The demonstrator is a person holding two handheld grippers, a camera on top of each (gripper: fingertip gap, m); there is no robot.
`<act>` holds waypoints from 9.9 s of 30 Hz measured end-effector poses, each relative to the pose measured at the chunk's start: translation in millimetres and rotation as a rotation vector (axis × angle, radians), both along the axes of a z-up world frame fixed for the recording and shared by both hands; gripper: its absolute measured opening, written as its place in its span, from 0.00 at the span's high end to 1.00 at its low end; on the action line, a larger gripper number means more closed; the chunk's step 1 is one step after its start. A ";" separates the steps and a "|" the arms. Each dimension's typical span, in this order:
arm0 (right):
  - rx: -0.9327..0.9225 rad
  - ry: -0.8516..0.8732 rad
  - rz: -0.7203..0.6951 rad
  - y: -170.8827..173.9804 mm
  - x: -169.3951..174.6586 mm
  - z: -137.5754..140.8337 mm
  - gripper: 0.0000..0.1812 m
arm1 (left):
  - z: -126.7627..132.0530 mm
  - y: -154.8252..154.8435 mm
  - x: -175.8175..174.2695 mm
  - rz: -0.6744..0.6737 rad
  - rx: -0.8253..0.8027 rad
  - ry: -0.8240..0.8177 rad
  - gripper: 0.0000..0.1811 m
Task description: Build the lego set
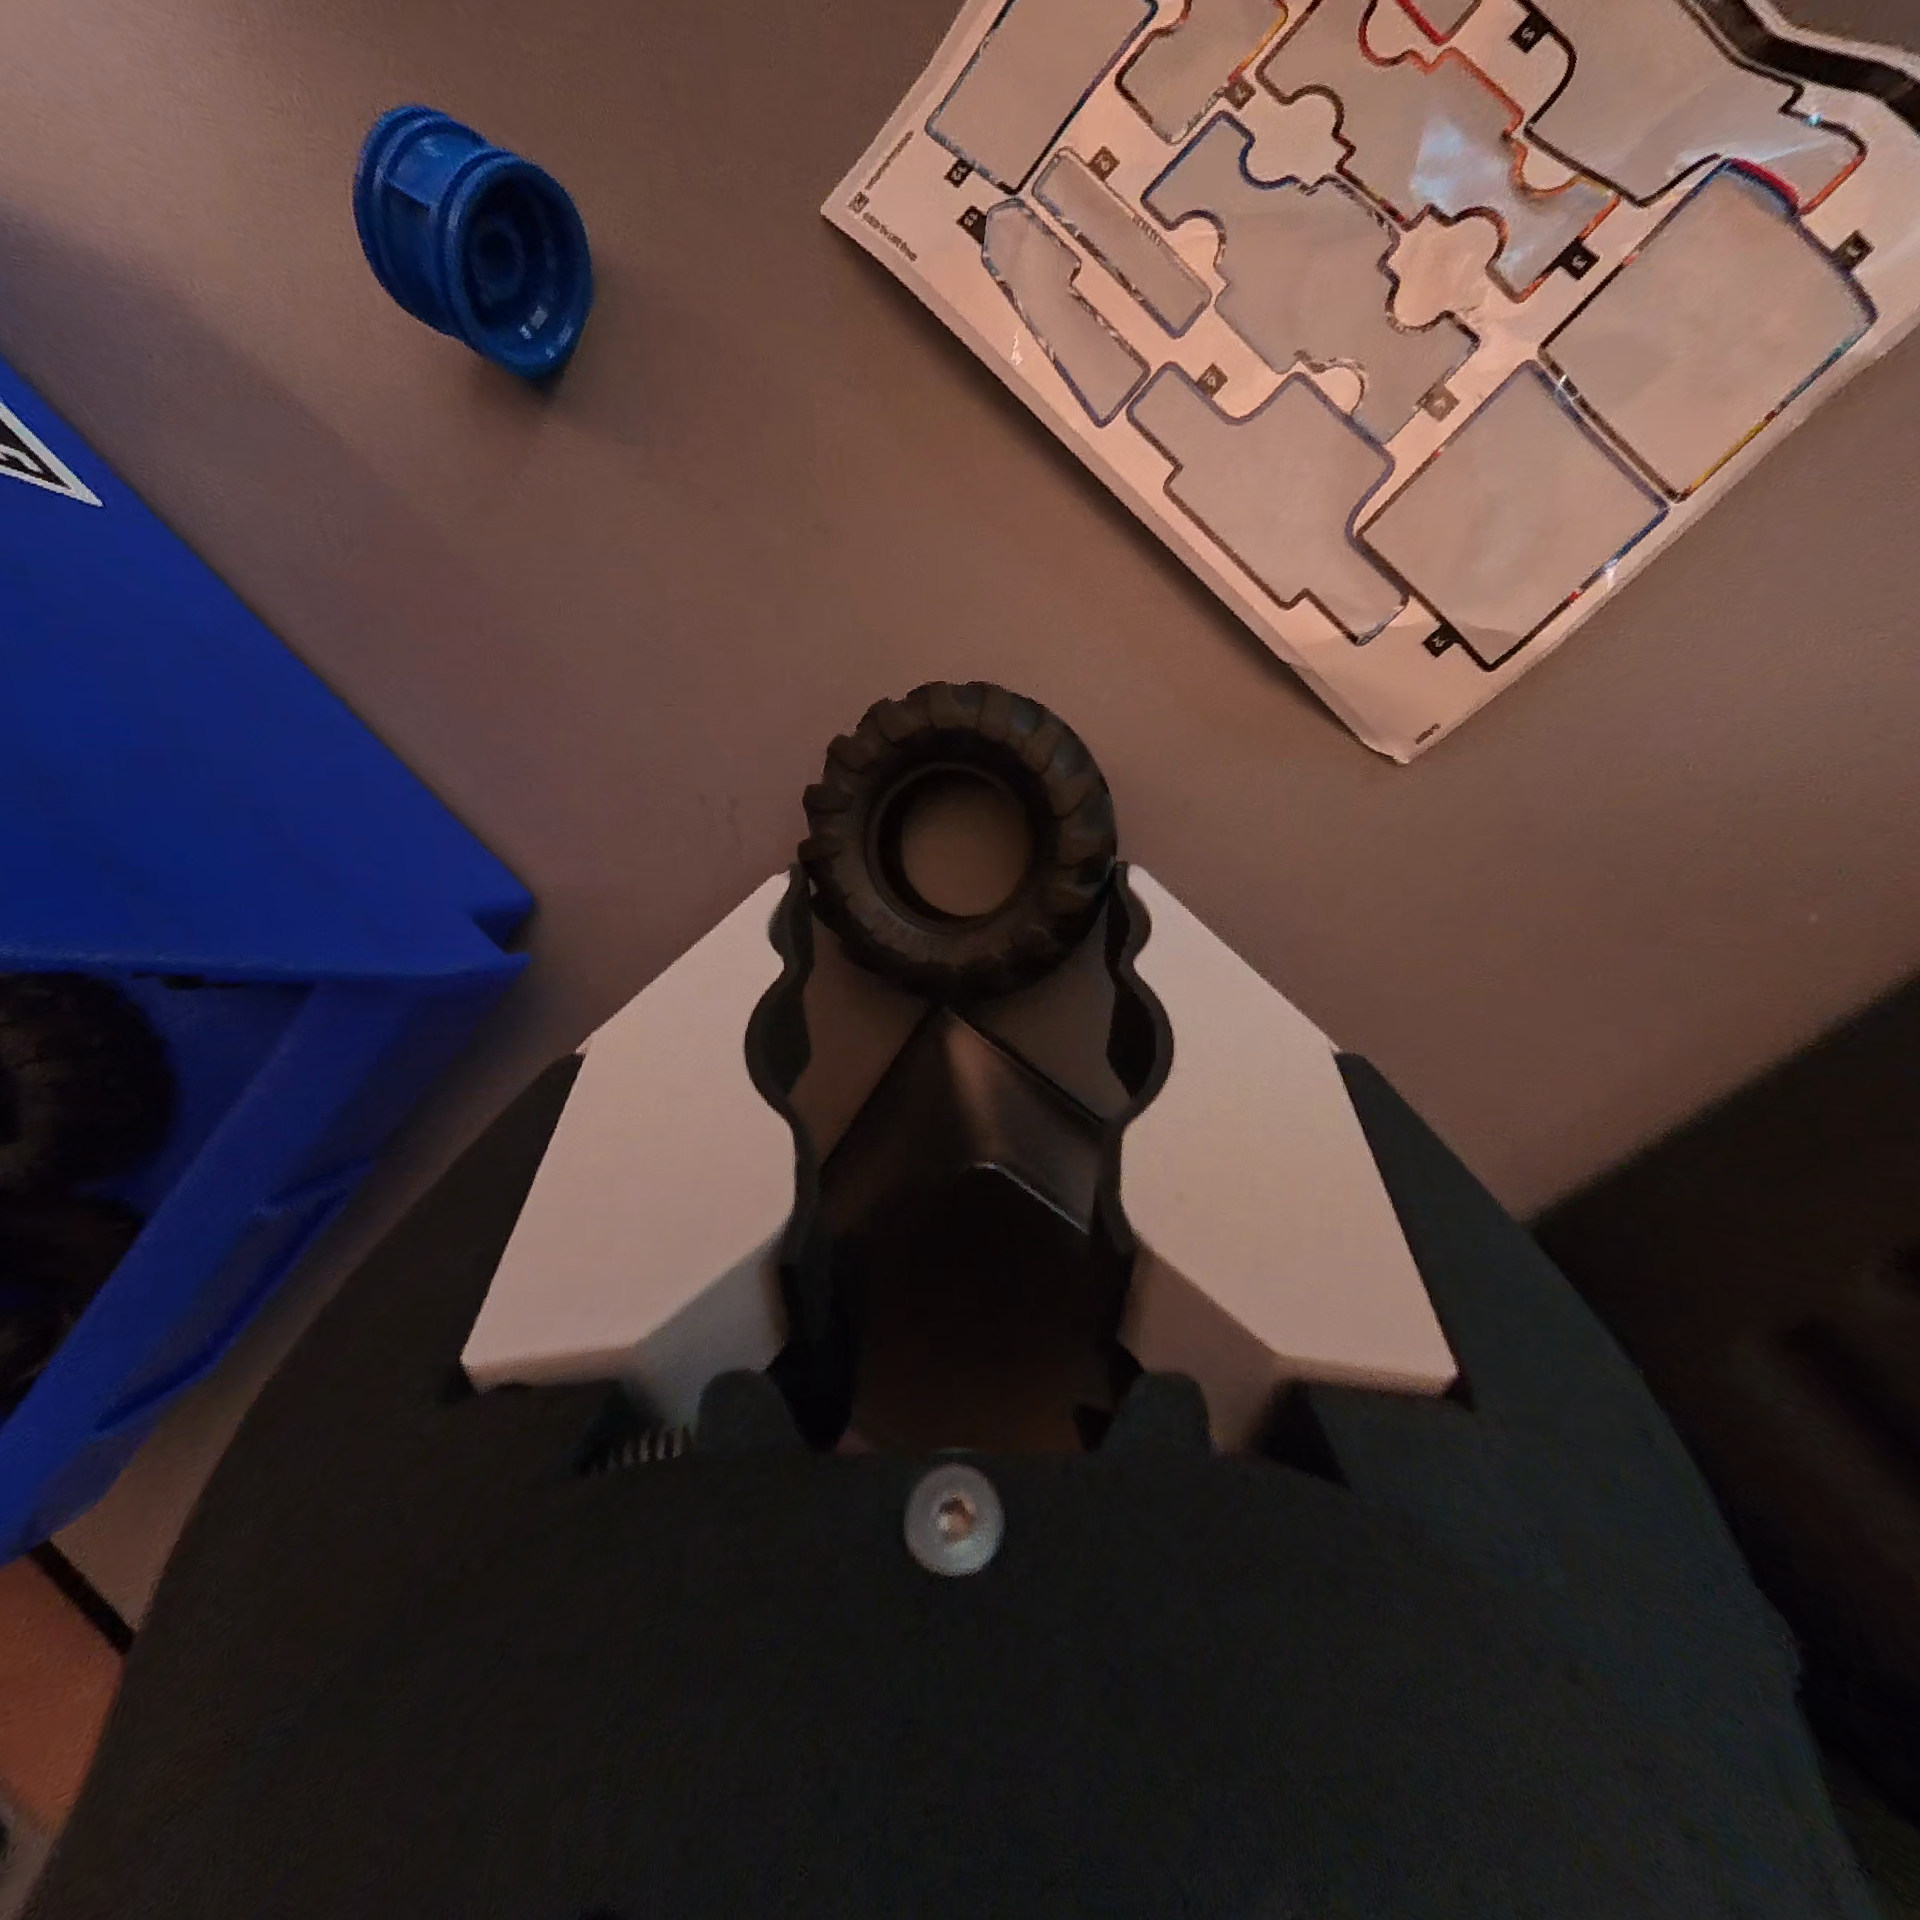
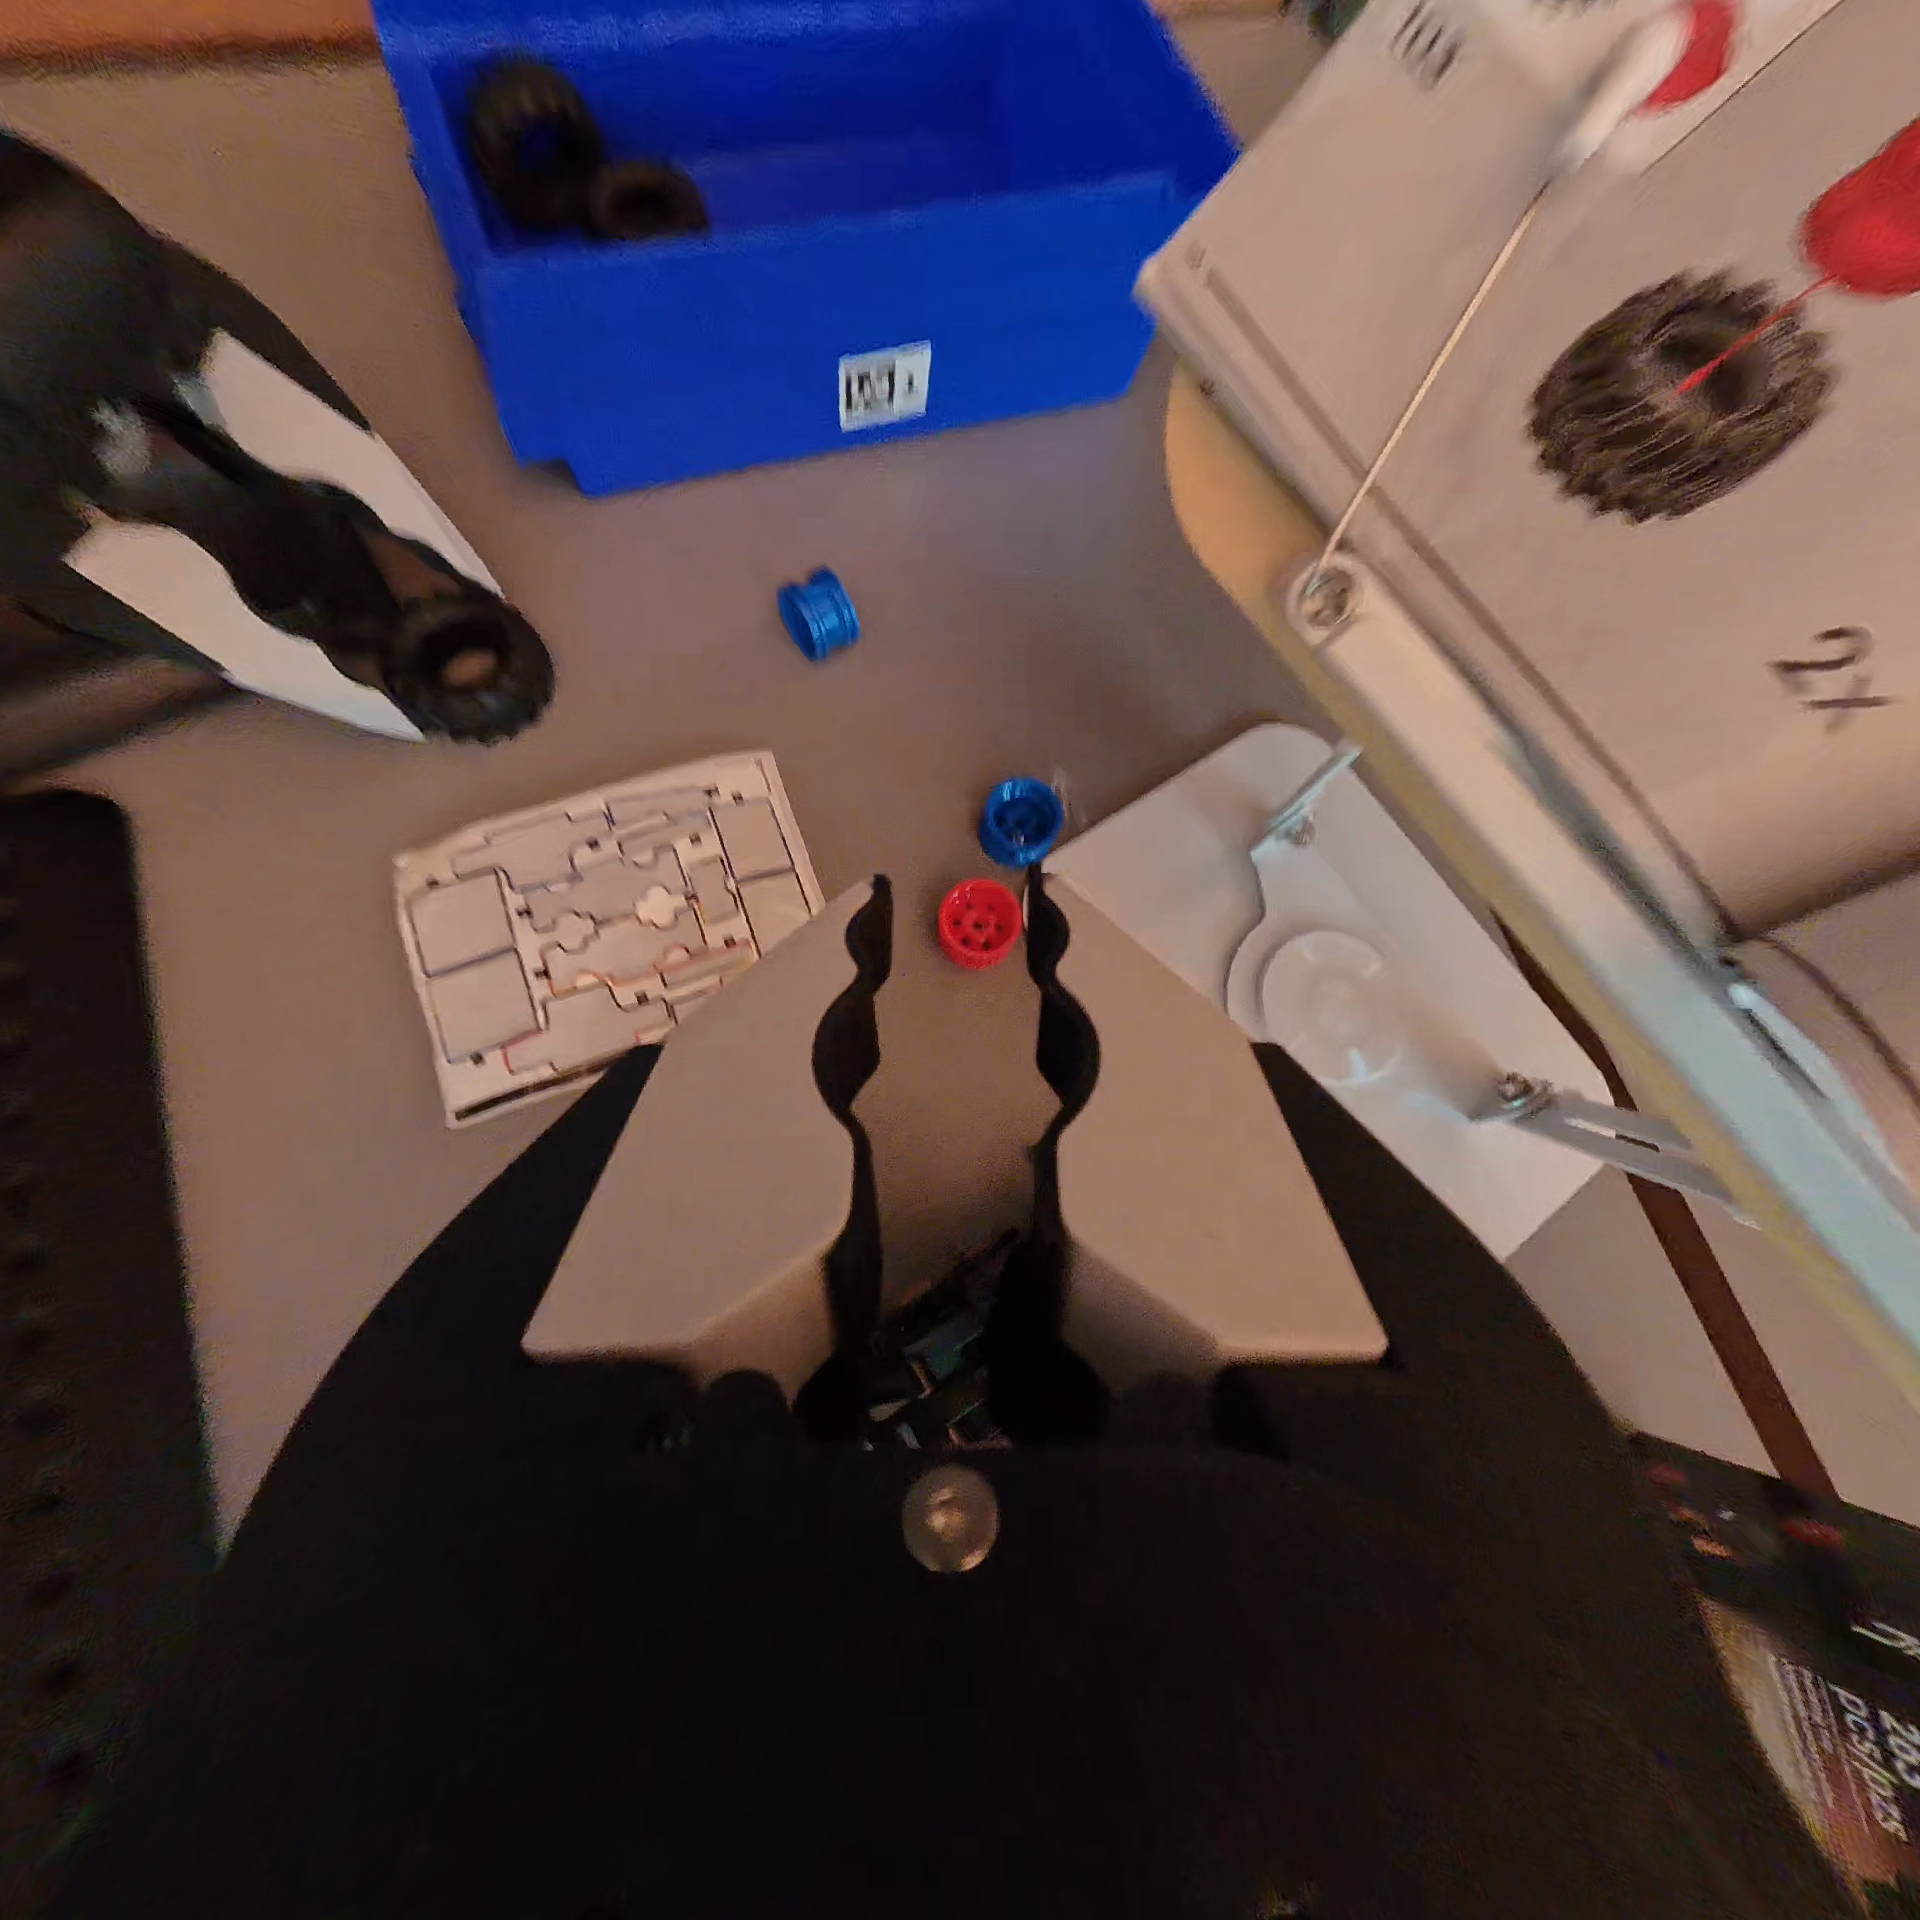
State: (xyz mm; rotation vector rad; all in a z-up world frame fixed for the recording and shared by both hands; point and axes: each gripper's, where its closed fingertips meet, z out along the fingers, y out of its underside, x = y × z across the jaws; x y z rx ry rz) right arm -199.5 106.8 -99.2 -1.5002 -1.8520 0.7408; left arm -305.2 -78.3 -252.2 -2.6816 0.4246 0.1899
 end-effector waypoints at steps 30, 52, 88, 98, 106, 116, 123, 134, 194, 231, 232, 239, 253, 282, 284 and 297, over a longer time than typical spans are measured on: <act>0.130 -0.360 0.154 -17.8 -18.5 -82.2 0.83 | 18.3 38.0 175.6 -0.359 0.138 -0.107 0.70; 0.146 -0.154 0.371 -128.3 107.1 -114.0 0.83 | 25.5 42.4 202.2 -0.430 0.312 -0.232 0.81; -0.019 -0.120 0.275 -130.7 116.4 -132.9 0.87 | 29.6 59.7 214.4 -0.335 0.281 -0.410 0.98; -0.084 -0.239 0.312 -129.7 117.2 -139.3 0.87 | 21.8 64.3 216.0 -0.423 0.268 -0.137 1.00; -0.155 -0.267 0.319 -129.0 115.9 -145.4 0.87 | 16.9 68.0 216.2 -0.538 0.252 0.127 1.00; -0.105 -0.174 0.266 -128.7 121.0 -137.8 0.89 | 19.2 66.2 214.0 -0.594 0.273 0.296 1.00; -0.057 -0.180 0.284 -124.6 129.2 -135.1 1.00 | 20.3 64.0 215.8 -0.638 0.261 0.390 1.00; -0.157 -0.216 0.252 -129.1 125.4 -147.7 1.00 | 13.0 64.8 219.0 -0.712 0.243 0.589 1.00; -0.269 -0.073 0.142 -99.2 137.2 -131.5 0.83 | 40.0 70.3 200.5 -0.461 0.364 0.068 0.86; -0.217 -0.059 0.256 -123.8 140.0 -135.3 0.85 | 16.6 43.7 239.5 -0.581 0.278 -0.261 0.72; -0.198 -0.046 0.268 -125.6 140.1 -134.2 0.86 | 23.9 43.8 238.2 -0.550 0.290 -0.331 0.72; -0.011 0.026 0.328 -137.2 141.5 -128.3 0.86 | 15.3 37.7 245.0 -0.474 0.160 -0.576 0.76; -0.027 -0.053 0.235 -129.5 141.6 -138.4 0.90 | 5.8 50.3 243.1 -0.501 0.229 -0.293 0.85; -0.091 0.044 0.117 -106.4 159.8 -107.5 0.73 | 21.1 74.5 238.7 -0.416 0.292 -0.358 0.84; -0.054 0.120 0.086 -99.8 184.0 -81.2 0.73 | 16.1 72.1 237.6 -0.412 0.271 -0.360 0.83; 0.249 -0.030 -0.352 27.4 379.0 -66.3 0.52 | 86.5 135.0 300.1 -0.628 0.446 -0.247 0.70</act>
